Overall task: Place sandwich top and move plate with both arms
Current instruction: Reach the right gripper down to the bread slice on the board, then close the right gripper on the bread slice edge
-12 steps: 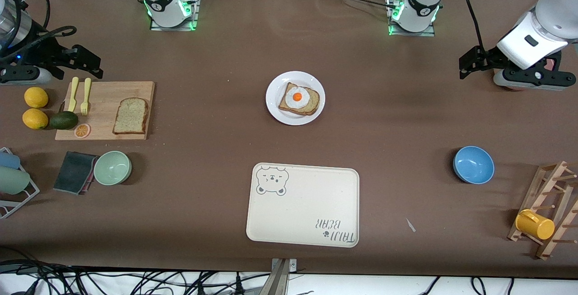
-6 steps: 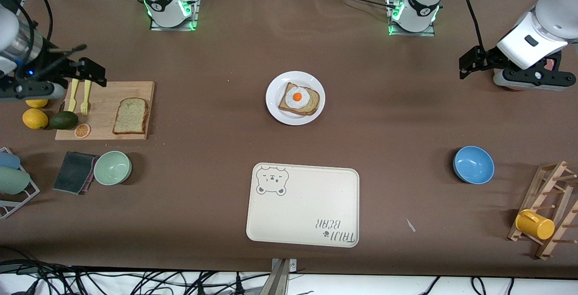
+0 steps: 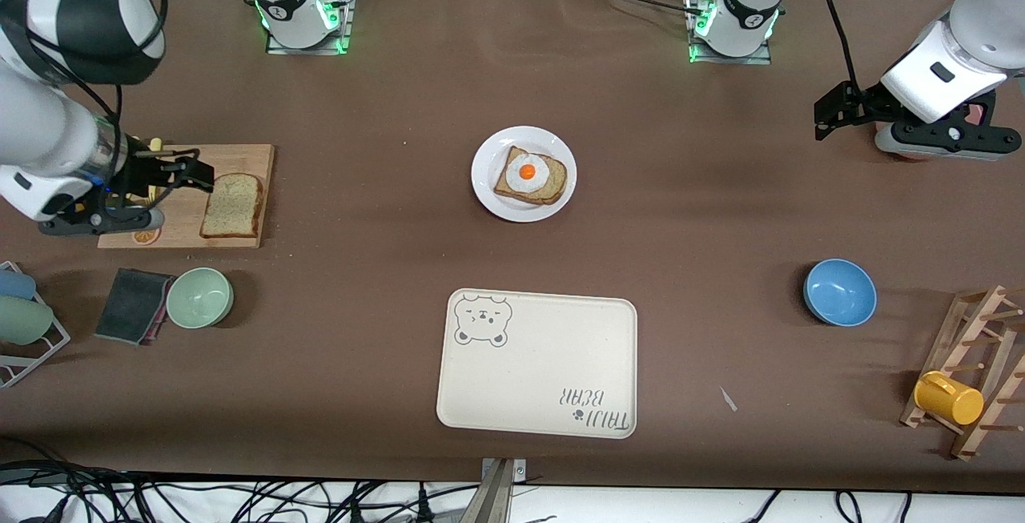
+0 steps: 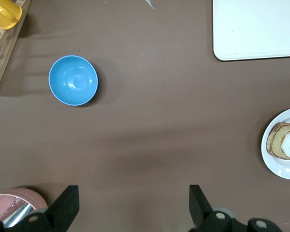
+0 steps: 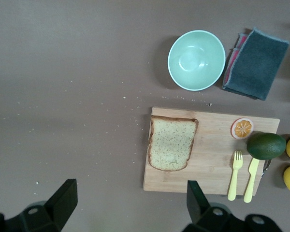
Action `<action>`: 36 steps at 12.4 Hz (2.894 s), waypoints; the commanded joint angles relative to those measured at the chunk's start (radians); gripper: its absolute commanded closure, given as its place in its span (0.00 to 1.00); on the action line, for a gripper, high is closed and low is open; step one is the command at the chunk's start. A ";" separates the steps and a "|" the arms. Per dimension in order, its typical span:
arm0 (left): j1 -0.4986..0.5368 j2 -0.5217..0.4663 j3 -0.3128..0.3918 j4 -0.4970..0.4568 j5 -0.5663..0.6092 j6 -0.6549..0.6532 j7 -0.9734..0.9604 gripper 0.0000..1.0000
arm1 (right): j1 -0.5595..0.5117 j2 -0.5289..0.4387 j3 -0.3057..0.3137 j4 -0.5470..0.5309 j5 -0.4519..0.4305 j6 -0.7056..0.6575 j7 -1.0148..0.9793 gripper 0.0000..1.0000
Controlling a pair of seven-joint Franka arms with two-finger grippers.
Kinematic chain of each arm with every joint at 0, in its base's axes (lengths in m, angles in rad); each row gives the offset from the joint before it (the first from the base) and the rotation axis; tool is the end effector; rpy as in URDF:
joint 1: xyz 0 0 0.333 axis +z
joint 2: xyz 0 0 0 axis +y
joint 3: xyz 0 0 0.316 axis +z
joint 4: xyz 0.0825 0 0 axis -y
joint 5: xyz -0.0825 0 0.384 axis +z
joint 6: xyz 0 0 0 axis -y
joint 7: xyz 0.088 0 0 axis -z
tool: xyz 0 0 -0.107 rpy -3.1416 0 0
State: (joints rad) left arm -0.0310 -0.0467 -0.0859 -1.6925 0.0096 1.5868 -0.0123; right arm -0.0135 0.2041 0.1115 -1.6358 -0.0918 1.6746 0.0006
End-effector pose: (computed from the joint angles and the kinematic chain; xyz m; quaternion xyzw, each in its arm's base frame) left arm 0.5347 -0.0628 0.5939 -0.9982 0.0524 0.0291 0.0087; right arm 0.6045 0.0456 0.4840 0.9945 0.0567 -0.0800 0.0378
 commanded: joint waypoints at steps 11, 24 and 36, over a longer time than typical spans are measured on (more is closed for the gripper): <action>-0.006 0.002 -0.003 0.019 0.038 -0.016 -0.008 0.00 | 0.012 0.008 -0.003 -0.462 -0.152 0.473 0.209 0.01; -0.006 0.002 -0.003 0.019 0.038 -0.016 -0.008 0.00 | 0.003 0.081 -0.058 -0.639 -0.287 0.738 0.269 0.56; -0.007 0.004 -0.003 0.019 0.038 -0.014 -0.011 0.00 | 0.004 0.104 -0.084 -0.682 -0.290 0.817 0.262 0.60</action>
State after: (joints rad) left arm -0.0312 -0.0467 -0.0859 -1.6925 0.0096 1.5865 -0.0123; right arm -0.0095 0.3116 0.0344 -2.3015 -0.3592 2.4706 0.2517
